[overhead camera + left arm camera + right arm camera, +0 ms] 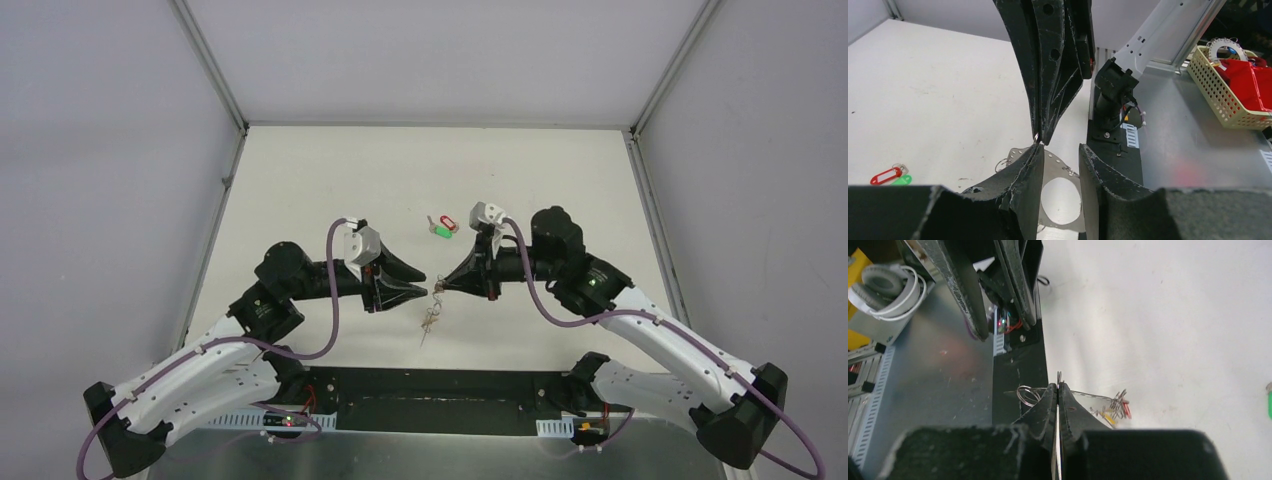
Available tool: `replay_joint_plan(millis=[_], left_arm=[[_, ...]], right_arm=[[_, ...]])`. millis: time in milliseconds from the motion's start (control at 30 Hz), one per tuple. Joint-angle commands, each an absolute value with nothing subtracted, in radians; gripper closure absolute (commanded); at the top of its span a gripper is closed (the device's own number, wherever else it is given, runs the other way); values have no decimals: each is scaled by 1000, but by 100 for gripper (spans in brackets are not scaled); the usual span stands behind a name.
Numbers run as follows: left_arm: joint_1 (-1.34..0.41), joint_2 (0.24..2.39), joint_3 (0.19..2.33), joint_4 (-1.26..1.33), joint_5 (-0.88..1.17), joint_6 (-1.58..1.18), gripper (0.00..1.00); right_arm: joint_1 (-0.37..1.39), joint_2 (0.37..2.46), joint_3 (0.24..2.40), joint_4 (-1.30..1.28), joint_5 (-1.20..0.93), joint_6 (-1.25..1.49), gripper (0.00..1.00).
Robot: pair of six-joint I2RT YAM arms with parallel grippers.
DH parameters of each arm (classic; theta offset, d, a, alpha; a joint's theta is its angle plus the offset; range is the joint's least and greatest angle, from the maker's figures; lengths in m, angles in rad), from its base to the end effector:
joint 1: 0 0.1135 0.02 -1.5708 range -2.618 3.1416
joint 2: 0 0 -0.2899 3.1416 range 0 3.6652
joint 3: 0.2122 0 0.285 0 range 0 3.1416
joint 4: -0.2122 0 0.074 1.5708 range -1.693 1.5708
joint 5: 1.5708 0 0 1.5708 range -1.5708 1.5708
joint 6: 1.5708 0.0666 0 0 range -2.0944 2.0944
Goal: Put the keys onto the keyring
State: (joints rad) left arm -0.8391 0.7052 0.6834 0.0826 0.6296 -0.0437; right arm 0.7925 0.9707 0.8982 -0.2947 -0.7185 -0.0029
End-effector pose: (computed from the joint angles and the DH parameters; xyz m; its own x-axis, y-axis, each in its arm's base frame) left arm 0.1089 -0.1800 0.3631 -0.0029 -0.0497 -0.9988 0.9949 0.1006 -0.0079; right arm 0.1474 0.2119 0.3479 -0.2492 -0.2559 -0.9340 -0.9681 0.0903 0.2336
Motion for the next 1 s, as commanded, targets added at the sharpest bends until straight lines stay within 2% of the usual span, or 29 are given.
replay_joint_plan(millis=[0, 367, 967], left_arm=[[-851, 654, 634, 220, 601, -65, 67], [-851, 632, 582, 330, 627, -81, 67], [-851, 758, 617, 450, 612, -128, 67]], right_arm=[[795, 886, 809, 165, -742, 138, 100], [795, 854, 703, 433, -791, 212, 100], [795, 881, 700, 500, -838, 251, 100]])
